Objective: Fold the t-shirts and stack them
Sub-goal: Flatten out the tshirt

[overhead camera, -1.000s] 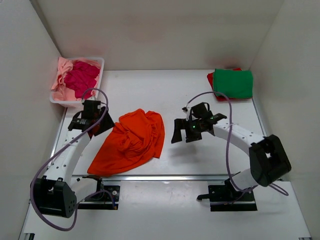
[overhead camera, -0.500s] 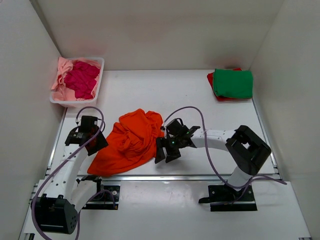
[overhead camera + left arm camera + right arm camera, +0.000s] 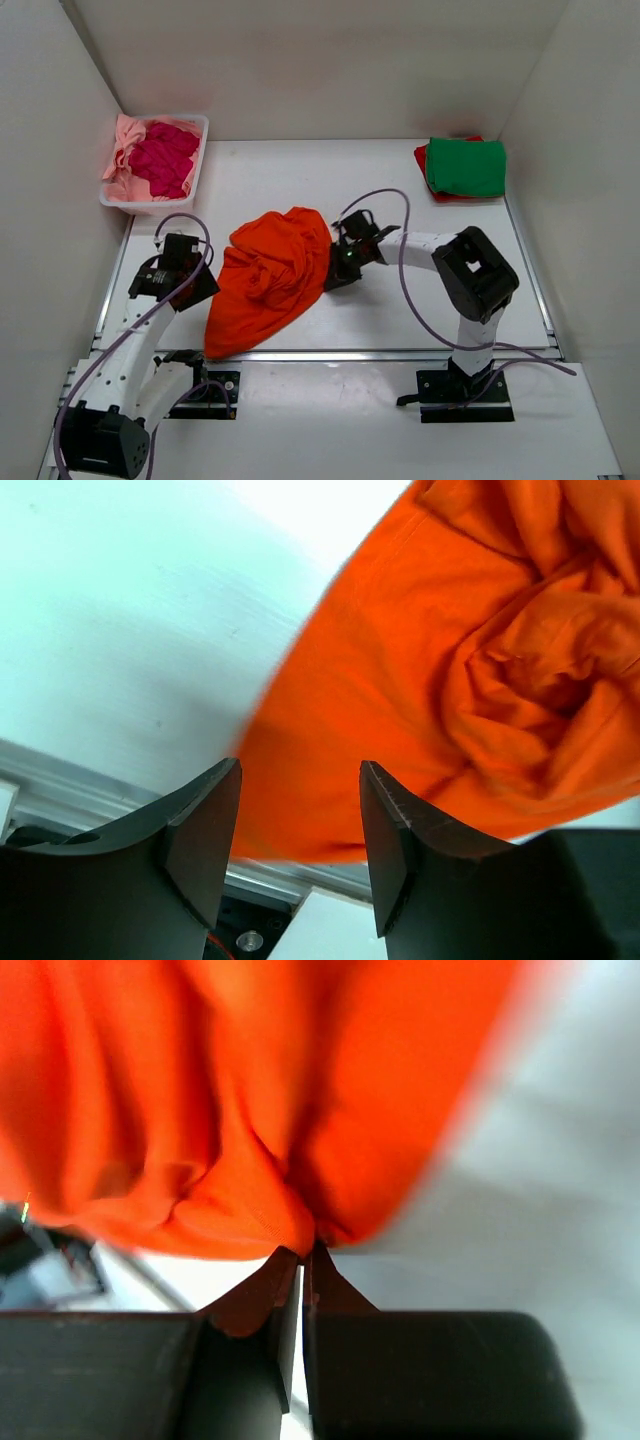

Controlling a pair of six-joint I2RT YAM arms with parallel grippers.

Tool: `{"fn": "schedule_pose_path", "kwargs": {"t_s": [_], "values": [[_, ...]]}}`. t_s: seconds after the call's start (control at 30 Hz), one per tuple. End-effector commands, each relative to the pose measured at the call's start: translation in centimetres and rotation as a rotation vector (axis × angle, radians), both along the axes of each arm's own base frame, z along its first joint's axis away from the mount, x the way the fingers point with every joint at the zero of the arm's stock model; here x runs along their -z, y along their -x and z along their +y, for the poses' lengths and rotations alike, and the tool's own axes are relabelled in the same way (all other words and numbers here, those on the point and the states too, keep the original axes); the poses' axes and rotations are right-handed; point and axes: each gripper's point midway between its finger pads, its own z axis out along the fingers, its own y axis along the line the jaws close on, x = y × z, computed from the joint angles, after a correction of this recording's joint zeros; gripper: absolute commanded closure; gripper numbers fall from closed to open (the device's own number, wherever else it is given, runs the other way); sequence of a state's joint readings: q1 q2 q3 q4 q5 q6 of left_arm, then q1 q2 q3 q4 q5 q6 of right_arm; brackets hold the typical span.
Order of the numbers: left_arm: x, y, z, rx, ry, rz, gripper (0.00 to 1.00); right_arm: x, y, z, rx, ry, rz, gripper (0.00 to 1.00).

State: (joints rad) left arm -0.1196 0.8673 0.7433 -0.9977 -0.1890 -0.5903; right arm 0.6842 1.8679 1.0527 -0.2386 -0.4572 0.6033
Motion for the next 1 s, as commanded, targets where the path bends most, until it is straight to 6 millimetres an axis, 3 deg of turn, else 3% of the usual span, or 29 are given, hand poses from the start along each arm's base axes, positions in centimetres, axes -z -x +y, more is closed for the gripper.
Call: {"fn": "schedule_pose_path", "kwargs": {"t_s": [0.0, 0.07, 0.2, 0.3, 0.43, 0.53, 0.73, 0.77, 0.8, 0.83, 0.9, 0.97], "values": [[1.1, -0.5, -0.8, 0.031, -0.018, 0.0, 0.38, 0.2, -6.1, -9.3, 0.196, 0.198, -0.116, 0.99], [2.7, -0.9, -1.9, 0.049, 0.006, 0.017, 0.4, -0.3, -7.8, -13.0, 0.226, 0.246, -0.137, 1.0], [4.5, -4.4, -5.5, 0.144, 0.021, 0.001, 0.39, -0.7, -8.0, -15.0, 0.189, 0.315, -0.153, 1.0], [5.2, -7.2, -9.1, 0.202, 0.027, -0.028, 0.37, -0.1, -6.0, -15.6, 0.224, 0.305, -0.098, 1.0], [6.0, -9.5, -12.7, 0.196, 0.097, -0.044, 0.36, -0.7, -4.7, -14.6, 0.227, 0.265, -0.097, 1.0], [6.7, -10.7, -13.5, 0.179, 0.11, -0.051, 0.36, -1.0, -3.6, -13.1, 0.193, 0.246, -0.082, 1.0], [8.7, -12.7, -12.2, 0.124, 0.031, -0.008, 0.33, -1.6, -0.4, -7.7, 0.027, 0.191, -0.075, 1.0], [9.0, -13.5, -11.7, 0.12, -0.001, -0.001, 0.36, -1.5, 0.4, -7.4, 0.002, 0.191, -0.065, 1.0], [9.1, -13.9, -11.0, 0.12, -0.041, 0.006, 0.47, -1.8, 0.4, -6.7, -0.009, 0.185, -0.071, 0.99], [9.4, -14.8, -10.2, 0.098, -0.059, 0.015, 0.71, -1.8, 0.1, -6.6, -0.008, 0.187, -0.08, 0.95], [9.0, -17.1, -9.1, 0.073, -0.104, -0.002, 0.91, -2.7, -1.0, -7.9, 0.023, 0.203, -0.105, 0.91], [9.1, -18.8, -7.4, 0.025, -0.128, -0.001, 0.97, -3.3, -2.3, -9.7, 0.052, 0.237, -0.143, 0.89]]}}
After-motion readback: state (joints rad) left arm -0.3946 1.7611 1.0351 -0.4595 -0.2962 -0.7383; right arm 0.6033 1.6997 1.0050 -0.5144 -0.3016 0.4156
